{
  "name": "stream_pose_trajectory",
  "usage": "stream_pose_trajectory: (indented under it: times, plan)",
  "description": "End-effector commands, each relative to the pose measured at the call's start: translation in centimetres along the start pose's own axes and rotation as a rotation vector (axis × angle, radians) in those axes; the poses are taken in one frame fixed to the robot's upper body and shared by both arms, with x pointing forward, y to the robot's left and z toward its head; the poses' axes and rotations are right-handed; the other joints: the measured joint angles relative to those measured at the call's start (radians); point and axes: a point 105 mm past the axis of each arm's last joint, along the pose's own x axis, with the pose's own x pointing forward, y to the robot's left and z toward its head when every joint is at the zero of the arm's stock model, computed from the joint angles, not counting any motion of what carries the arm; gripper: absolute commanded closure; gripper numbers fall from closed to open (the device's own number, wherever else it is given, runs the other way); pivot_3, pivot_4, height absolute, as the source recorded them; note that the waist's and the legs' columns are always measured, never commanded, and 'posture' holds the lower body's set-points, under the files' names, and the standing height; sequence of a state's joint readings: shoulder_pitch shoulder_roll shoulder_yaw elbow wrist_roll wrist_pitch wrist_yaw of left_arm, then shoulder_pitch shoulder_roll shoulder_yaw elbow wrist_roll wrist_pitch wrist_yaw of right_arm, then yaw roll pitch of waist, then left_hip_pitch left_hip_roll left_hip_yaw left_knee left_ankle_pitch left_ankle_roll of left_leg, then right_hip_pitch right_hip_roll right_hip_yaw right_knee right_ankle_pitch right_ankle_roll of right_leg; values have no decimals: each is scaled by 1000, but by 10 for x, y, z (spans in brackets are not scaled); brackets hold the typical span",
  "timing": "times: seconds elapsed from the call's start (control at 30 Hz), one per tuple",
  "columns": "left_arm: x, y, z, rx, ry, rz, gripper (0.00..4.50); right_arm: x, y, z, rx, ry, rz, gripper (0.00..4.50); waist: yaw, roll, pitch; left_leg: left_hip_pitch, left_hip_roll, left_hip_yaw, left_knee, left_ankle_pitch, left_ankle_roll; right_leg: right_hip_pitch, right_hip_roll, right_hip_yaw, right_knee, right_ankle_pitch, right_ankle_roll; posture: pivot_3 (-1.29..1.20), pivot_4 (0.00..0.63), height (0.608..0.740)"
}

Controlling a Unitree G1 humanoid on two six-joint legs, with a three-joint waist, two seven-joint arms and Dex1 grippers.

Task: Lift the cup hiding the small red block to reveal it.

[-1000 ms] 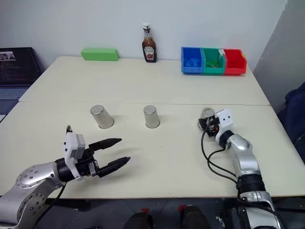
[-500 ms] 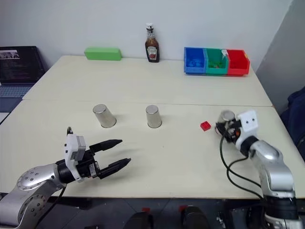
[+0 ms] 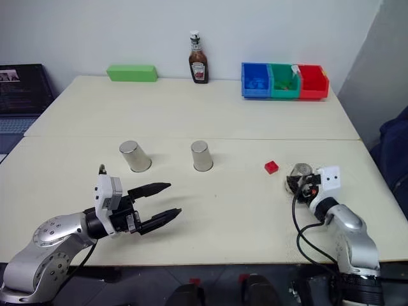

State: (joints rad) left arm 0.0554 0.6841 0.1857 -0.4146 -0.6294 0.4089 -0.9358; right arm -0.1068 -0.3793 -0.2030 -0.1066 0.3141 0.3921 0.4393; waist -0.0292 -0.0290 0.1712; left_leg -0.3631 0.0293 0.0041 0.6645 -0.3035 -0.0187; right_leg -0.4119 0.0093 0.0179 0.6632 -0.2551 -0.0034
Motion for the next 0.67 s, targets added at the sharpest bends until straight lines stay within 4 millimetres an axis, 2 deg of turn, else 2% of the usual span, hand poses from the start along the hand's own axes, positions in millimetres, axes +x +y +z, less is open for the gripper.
stream_pose_trajectory:
  times: [0.03,0.2,0.33,0.5,0.67]
  plan:
    - [-2,0,6,31,-10,1,0,-6,-6,8,-45,-39,-9,42,0,0,0,0,0,0,0,0,0,0,0,0,0,0,0,0,150,740]
    - [-5,-1,5,22,-5,14,0,-21,-12,19,-87,-57,23,42,0,0,0,0,-1,0,0,0,0,0,-1,0,0,0,0,0,150,740]
    - [-7,1,4,11,-4,38,0,-35,5,23,-119,-40,136,42,1,0,0,0,0,-1,0,0,0,0,-1,-1,1,0,0,0,150,740]
    - [-16,13,0,-26,25,199,0,-59,36,29,-116,-11,262,42,-1,0,0,1,0,0,0,0,0,0,-1,-1,1,0,0,0,150,740]
    - [-22,3,-7,-33,40,309,0,-70,57,26,-48,-23,248,42,-1,0,0,0,1,-1,0,0,0,1,-1,-1,0,0,0,0,150,740]
